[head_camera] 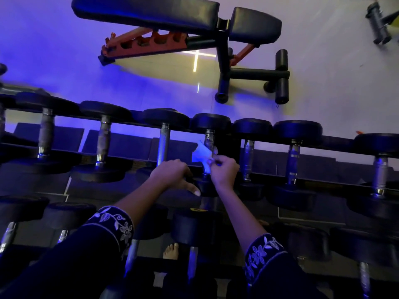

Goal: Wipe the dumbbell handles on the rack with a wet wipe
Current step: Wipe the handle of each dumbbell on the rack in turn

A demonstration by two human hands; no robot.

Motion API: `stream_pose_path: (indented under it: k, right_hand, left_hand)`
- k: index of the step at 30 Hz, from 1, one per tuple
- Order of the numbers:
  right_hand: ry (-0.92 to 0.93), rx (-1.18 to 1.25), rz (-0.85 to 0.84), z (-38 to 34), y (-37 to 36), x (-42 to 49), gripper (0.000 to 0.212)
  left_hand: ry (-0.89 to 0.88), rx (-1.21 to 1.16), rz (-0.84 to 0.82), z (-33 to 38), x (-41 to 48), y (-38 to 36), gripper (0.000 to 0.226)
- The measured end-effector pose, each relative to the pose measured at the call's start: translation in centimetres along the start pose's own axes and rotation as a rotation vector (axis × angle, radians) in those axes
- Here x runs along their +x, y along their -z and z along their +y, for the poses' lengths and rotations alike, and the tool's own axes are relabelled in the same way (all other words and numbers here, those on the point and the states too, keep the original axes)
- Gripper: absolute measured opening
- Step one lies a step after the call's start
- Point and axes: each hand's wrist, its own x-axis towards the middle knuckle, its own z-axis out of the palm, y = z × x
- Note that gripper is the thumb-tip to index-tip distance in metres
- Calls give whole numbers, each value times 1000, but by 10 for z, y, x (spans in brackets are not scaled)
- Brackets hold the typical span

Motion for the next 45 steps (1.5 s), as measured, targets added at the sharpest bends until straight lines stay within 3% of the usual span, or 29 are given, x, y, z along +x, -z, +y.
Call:
stream_pose_path:
  k: [5, 12, 20, 26, 30, 33, 37, 40, 42, 45]
  right_hand:
    - [-59, 27, 117, -41, -9, 53, 13]
    - [16, -103, -100, 11, 8, -11, 13]
    - [-129, 39, 48, -33, -12, 64, 10]
    - [-296, 123, -344, 5, -13, 24, 21]
    - [-514, 445, -359, -14, -10, 65, 25]
    - [-515, 554, -327, -33, -7, 81, 27]
    - [-546, 544, -499, -25, 6, 40, 36]
    - [-418, 463, -593, -1, 11, 24, 33]
    - [-365, 399, -526, -1, 8, 36, 34]
    - [-292, 313, -281, -18, 2, 58, 23]
  left_hand:
    - [-24, 29, -49, -2, 0, 1, 84]
    - [-27, 13, -55, -3, 2, 1, 73]
    - [-27, 6, -71, -4, 3, 0, 85]
    - [-23, 1, -67, -6, 5, -2, 82]
    - [-21, -7, -65, -5, 4, -2, 81]
    - [-16, -2, -65, -5, 3, 0, 82]
    - [-17, 1, -68, -5, 4, -2, 84]
    - [-21, -4, -62, -6, 4, -2, 83]
    - [-20, 6, -58, -6, 3, -2, 80]
    - [-16, 6, -55, -5, 3, -2, 77]
